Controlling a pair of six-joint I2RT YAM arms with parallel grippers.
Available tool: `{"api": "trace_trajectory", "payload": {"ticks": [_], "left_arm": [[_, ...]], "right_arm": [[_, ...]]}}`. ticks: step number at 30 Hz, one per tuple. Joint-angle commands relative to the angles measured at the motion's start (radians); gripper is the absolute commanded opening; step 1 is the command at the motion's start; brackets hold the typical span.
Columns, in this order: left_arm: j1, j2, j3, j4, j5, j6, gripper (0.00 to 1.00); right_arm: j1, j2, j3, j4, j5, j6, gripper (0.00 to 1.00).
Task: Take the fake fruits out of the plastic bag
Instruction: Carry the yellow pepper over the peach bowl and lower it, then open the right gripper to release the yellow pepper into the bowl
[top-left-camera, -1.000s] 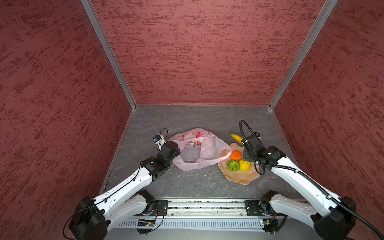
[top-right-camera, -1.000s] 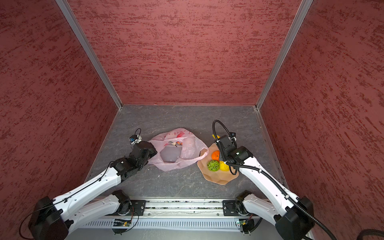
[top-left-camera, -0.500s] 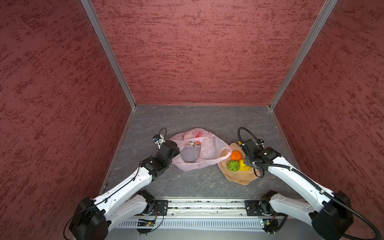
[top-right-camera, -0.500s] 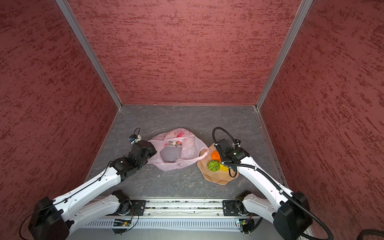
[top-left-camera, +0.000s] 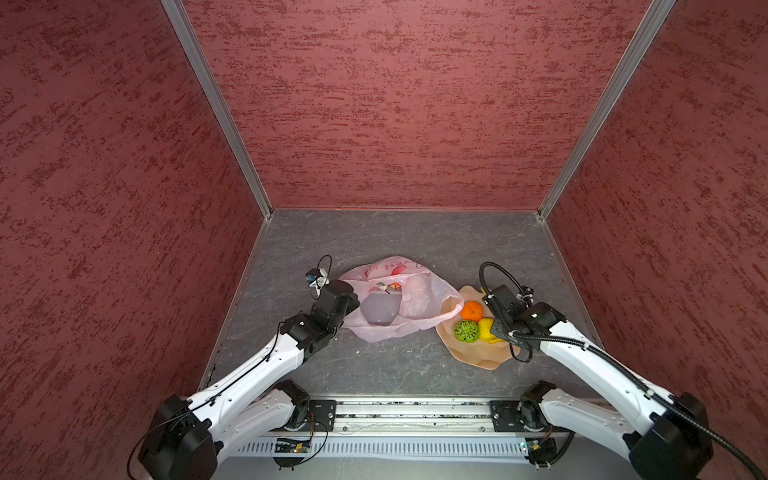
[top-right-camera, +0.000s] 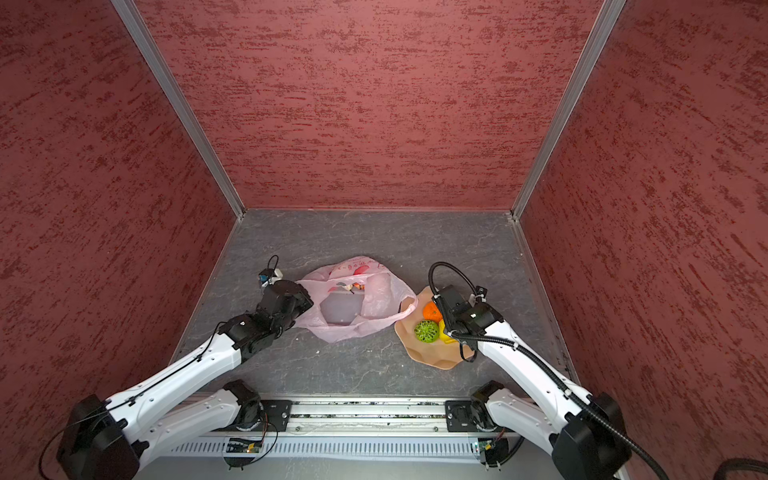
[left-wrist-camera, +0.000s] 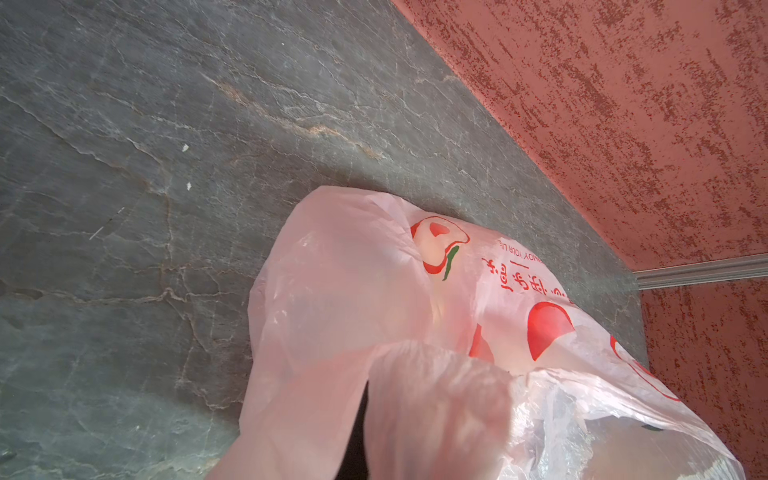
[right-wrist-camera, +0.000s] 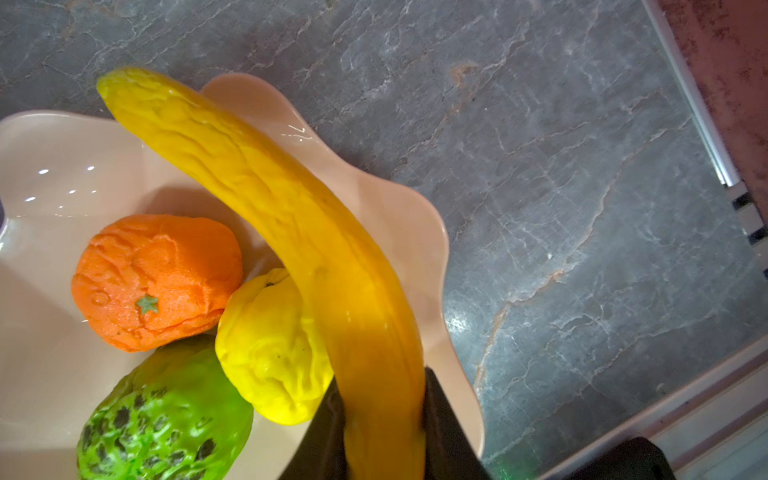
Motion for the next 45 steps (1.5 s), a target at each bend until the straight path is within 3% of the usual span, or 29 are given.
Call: {"api": "trace_trajectory", "payload": {"ticks": [1, 18, 45], "left_arm": [[0.007, -0.002, 0.003, 0.023, 0.005, 0.02, 0.0], [0.006, -0.011, -0.002, 0.023, 0.006, 0.018, 0.0], [0.005, -0.027, -0.005, 0.014, 0.001, 0.02, 0.0]], "right_arm": [[-0.007, -0.035, -0.013, 0.018, -0.006, 0.033, 0.15], [0.005, -0.085, -0.099, 0.046, -0.09, 0.106, 0.16], [0.008, -0.071, -0.146, 0.075, -0.108, 0.127, 0.33]]}}
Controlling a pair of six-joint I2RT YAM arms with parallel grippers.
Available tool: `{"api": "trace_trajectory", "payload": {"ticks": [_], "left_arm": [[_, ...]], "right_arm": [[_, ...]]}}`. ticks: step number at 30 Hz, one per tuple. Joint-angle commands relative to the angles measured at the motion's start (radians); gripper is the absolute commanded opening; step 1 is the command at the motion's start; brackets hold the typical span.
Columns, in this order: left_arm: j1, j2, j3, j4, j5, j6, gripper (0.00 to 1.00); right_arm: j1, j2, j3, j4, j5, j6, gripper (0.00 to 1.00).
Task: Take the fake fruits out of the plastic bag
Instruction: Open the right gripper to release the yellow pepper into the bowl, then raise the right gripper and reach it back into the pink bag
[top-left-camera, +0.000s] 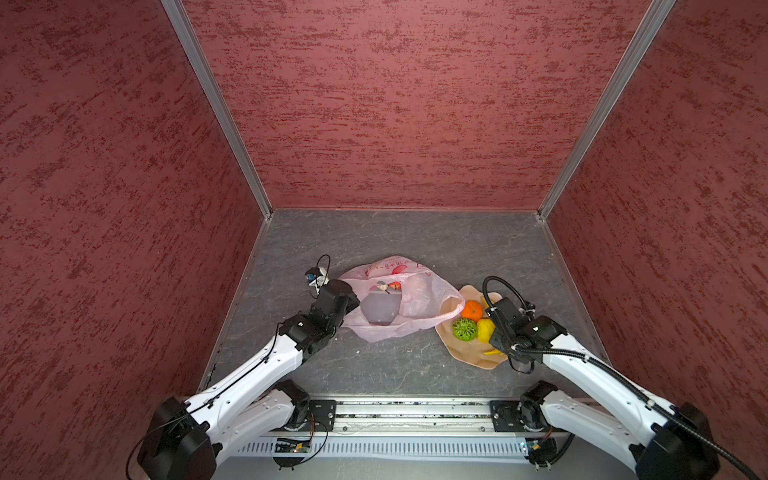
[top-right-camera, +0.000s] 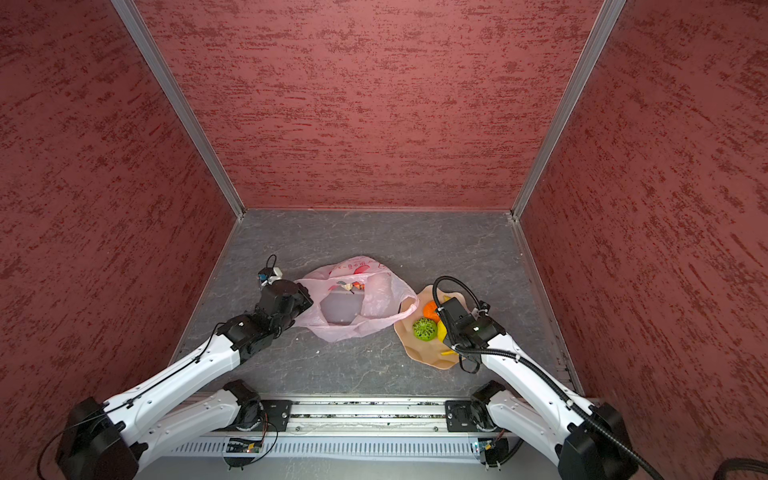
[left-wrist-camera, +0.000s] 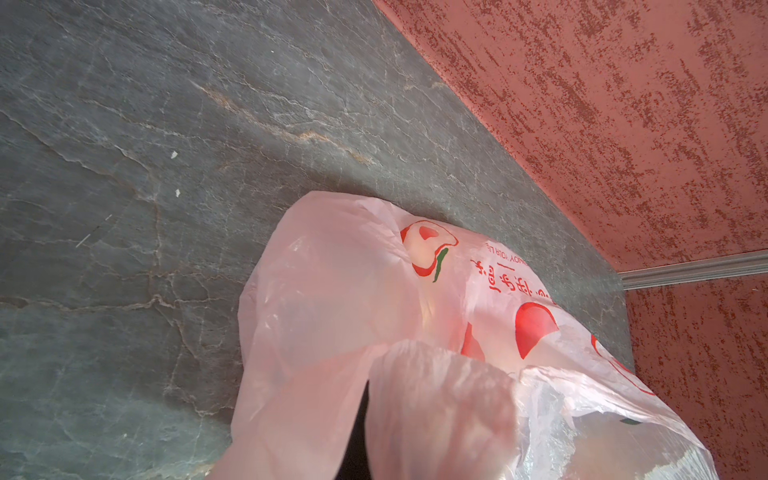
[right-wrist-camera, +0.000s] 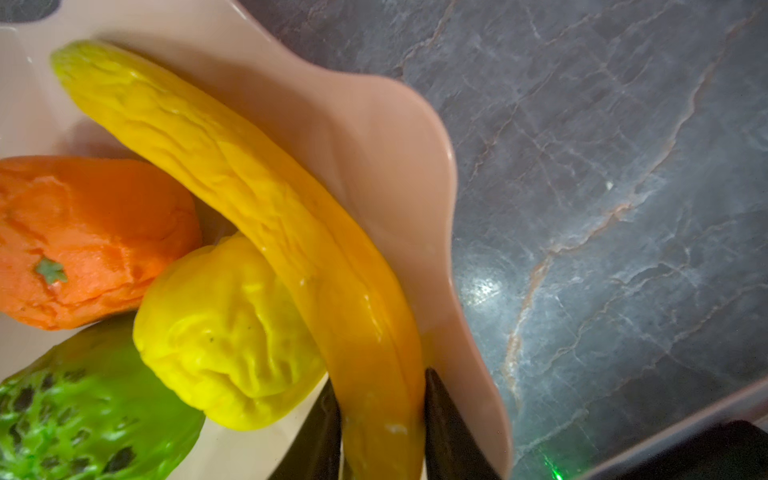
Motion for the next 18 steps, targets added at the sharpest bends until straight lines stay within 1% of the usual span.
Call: {"api": "trace_trajectory", "payload": {"ticks": [1, 12, 15, 18], "left_arm": [[0.004, -0.015, -0.005, -0.001, -0.003, 0.014, 0.0], [0.004, -0.021, -0.002, -0.002, -0.004, 0.017, 0.0], [0.005, -0.022, -0.001, -0.004, -0.006, 0.024, 0.0], [0.006, -0.021, 0.004, -0.009, -0.006, 0.035, 0.0]], "right_arm": [[0.006, -0.002, -0.004, 0.004, 0.003, 0.022, 0.34], [0.006, -0.005, 0.015, -0.015, 0.015, 0.02, 0.38], [0.006, -0.016, 0.045, -0.051, 0.038, 0.021, 0.4], [0.008, -0.035, 0.106, -0.113, 0.085, 0.023, 0.41]]}}
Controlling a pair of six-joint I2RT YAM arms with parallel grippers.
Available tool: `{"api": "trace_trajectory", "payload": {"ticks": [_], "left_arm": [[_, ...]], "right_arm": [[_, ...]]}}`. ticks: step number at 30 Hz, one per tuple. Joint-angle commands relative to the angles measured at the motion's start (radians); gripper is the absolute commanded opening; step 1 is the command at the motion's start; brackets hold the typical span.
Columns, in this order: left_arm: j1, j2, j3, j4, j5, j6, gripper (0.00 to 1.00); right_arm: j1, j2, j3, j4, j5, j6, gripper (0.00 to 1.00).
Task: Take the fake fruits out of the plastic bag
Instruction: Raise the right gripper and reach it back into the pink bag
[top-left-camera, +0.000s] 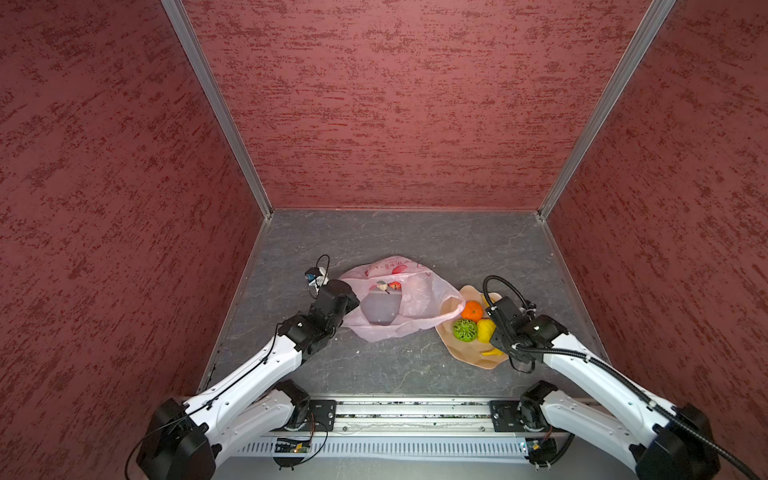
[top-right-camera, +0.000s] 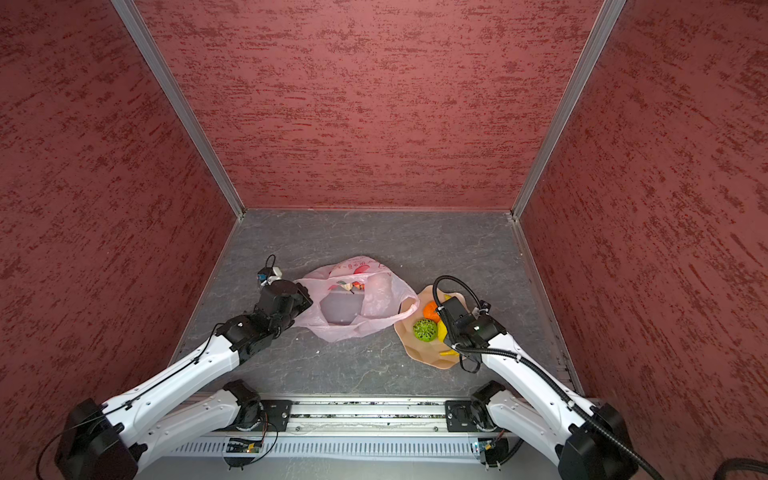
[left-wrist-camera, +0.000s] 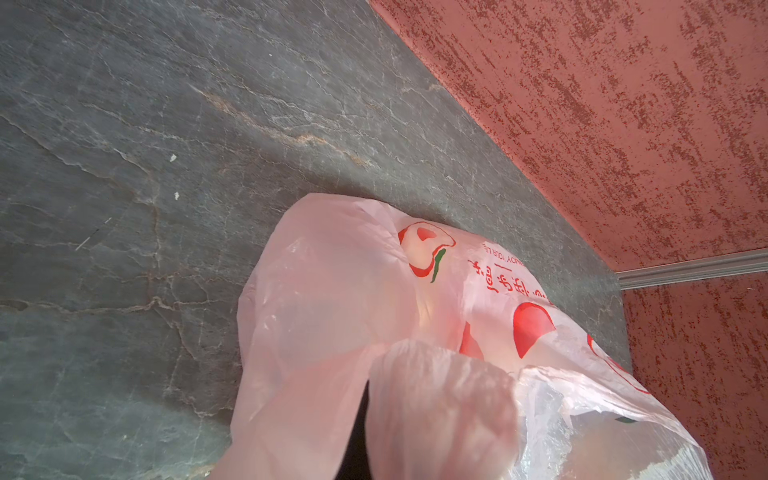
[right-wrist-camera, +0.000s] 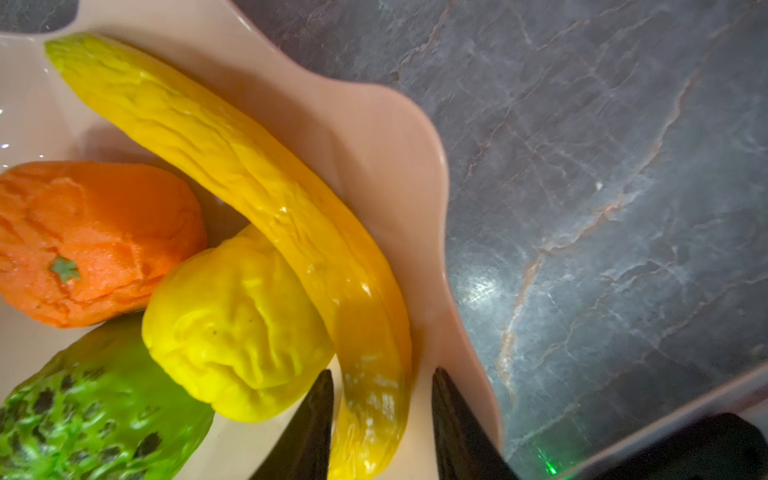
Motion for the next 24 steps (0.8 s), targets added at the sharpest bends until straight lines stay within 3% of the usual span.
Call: {"api": "trace_trajectory", "payload": {"ticks": [1, 8, 16, 24], "left_arm": [[0.006, -0.013, 0.006, -0.01, -0.003, 0.03, 0.0], [0.0, -0.028, 0.0, -0.01, -0.01, 0.031, 0.0], [-0.046, -0.034, 0.023, -0.03, -0.087, 0.026, 0.0], [-0.099, -0.058, 0.039, -0.07, -0.234, -0.03, 0.0]], "right_arm": [[0.008, -0.032, 0.095, -0.087, 0.092, 0.013, 0.41], [0.025, 0.052, 0.329, -0.051, 0.187, -0.149, 0.42], [0.216, 0.269, 0.596, 0.316, 0.204, -0.451, 0.4], [0.376, 0.588, 0.77, 0.575, 0.06, -0.691, 0.36]]}}
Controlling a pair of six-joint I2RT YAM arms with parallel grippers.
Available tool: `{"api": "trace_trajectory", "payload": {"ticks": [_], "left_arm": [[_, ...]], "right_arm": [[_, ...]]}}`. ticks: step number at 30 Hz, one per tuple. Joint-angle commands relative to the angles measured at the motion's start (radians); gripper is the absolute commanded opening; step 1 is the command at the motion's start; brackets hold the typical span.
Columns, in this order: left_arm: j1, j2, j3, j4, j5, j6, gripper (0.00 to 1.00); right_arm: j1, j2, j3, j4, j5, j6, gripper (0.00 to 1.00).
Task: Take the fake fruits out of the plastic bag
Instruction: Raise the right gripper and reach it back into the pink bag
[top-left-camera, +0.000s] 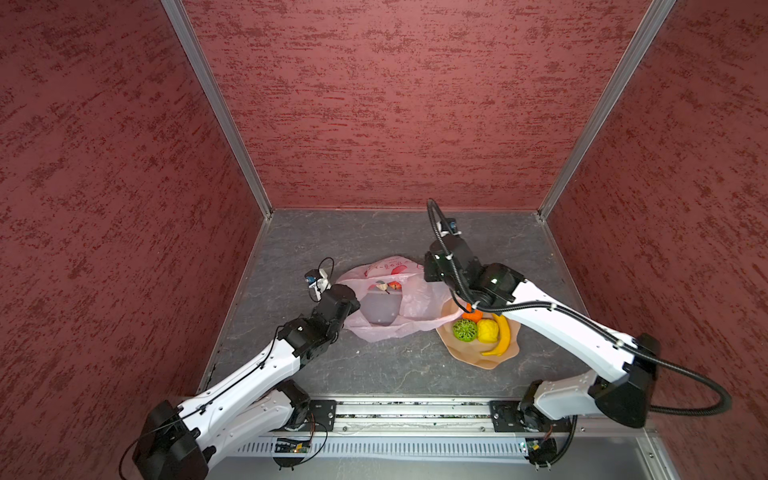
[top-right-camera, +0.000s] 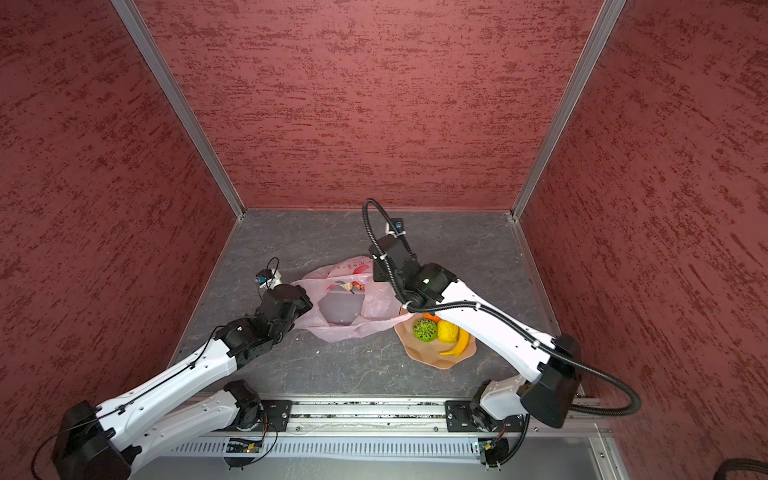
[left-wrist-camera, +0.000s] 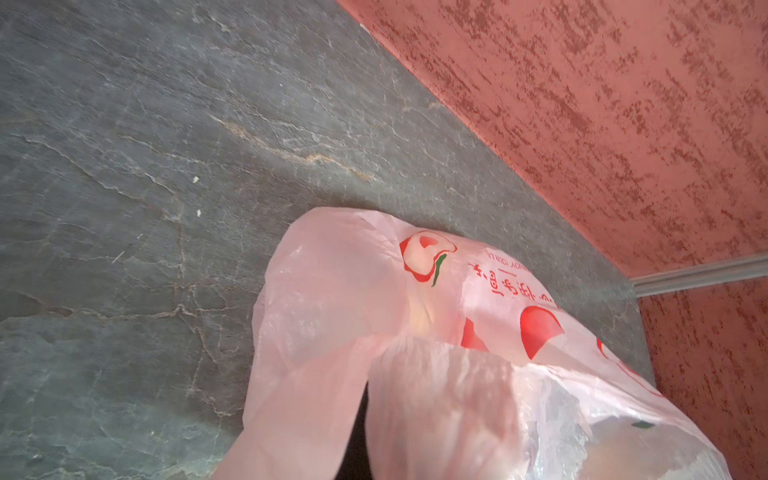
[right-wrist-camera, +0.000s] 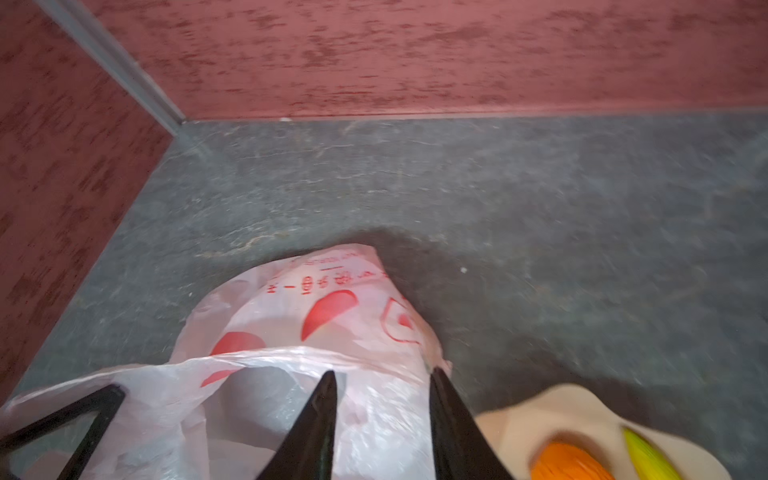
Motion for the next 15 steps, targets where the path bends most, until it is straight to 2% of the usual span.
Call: {"api": "trace_trajectory", "payload": {"ticks": [1, 7, 15], "left_arm": [[-0.022, -0.027, 0.04, -0.026, -0.115, -0.025, 0.0], [-0.033, -0.031, 0.075, -0.04, -0.17, -0.019, 0.0], [-0.032, -0.023, 0.104, -0.034, -0.176, -0.013, 0.0]], "right_arm": [[0.044, 0.109, 0.041, 0.135, -0.082, -0.149, 0.36], [0.088, 0.224, 0.052, 0.192, -0.196, -0.142, 0.36], [0.1, 0.292, -0.015, 0.261, -0.252, -0.136, 0.34]]}}
